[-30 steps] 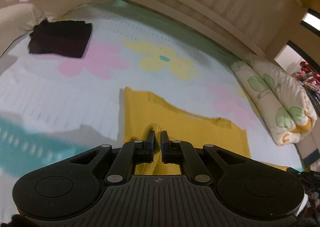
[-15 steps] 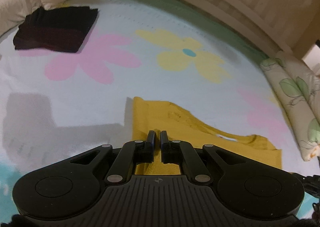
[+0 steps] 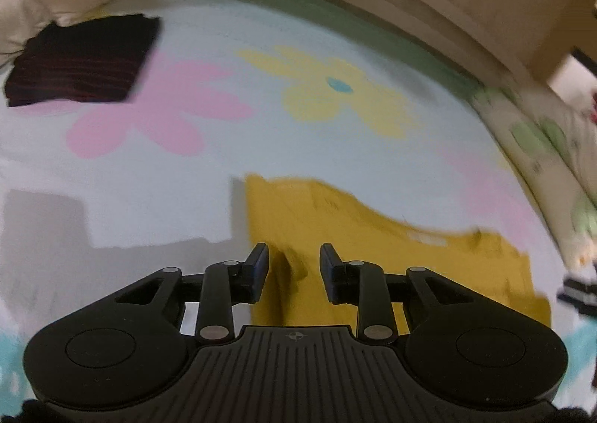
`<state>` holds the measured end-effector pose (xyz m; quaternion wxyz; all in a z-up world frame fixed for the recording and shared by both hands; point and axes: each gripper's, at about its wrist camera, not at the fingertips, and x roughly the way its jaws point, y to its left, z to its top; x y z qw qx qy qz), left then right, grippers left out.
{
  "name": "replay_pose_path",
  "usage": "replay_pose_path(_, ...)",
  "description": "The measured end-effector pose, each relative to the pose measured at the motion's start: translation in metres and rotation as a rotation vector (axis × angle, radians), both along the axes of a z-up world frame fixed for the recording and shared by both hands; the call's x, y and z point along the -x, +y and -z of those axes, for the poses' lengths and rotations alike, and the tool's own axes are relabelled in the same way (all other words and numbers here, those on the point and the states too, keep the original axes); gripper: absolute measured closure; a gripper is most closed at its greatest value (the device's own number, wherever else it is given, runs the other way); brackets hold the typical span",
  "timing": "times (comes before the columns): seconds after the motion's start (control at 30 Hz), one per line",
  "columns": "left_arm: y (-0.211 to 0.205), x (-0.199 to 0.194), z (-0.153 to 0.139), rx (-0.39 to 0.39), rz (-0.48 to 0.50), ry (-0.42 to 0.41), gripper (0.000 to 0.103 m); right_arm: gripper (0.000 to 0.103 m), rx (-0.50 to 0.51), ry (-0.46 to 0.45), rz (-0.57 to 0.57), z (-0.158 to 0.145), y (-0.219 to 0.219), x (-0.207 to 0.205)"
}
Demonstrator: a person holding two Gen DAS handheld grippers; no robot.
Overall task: Fold small clothes
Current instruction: 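Open both tools and release the folded hem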
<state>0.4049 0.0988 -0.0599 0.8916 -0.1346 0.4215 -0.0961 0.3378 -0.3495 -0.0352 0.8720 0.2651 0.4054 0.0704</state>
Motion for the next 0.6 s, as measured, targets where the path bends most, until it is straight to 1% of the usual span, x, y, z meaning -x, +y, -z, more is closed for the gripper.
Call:
replay_pose_path(0.07,-0.004,0.007,0.002,0.002,0.037,0.019,0.074,0.035,-0.010,0.016,-0.019,-0.003,-0.004,0.007)
replay_pose_path(0.13,-0.005,0.014,0.003,0.024,0.051,0.044,0.074,0.035,-0.024,0.040,-0.038,0.001,-0.008,0.011)
replay_pose_path(0.2,-0.003,0.017,0.005,0.046,0.055,0.063,0.074,0.035,-0.024,0.073,-0.044,0.004,-0.009,0.014)
replay_pose_path(0.27,-0.001,0.018,0.006,0.040,0.049,0.071,0.074,0.035,-0.021,0.096,-0.047,0.010,-0.010,0.018)
replay_pose_path(0.33,0.001,0.017,0.006,0.034,0.049,0.071,0.074,0.035,-0.011,0.111,-0.044,0.015,-0.011,0.019)
replay_pose_path(0.47,0.006,0.015,0.009,0.055,0.040,0.080,0.074,0.036,-0.020,0.127,-0.046,0.021,-0.008,0.016)
replay_pose_path(0.53,0.007,0.013,0.011,0.062,0.038,0.085,0.074,0.039,-0.027,0.127,-0.056,0.021,-0.006,0.013)
replay_pose_path(0.57,0.007,0.011,0.012,0.069,0.039,0.088,0.074,0.046,-0.029,0.129,-0.063,0.021,-0.004,0.012)
replay_pose_path(0.6,0.008,0.011,0.013,0.078,0.044,0.093,0.074,0.056,-0.028,0.132,-0.069,0.022,-0.002,0.011)
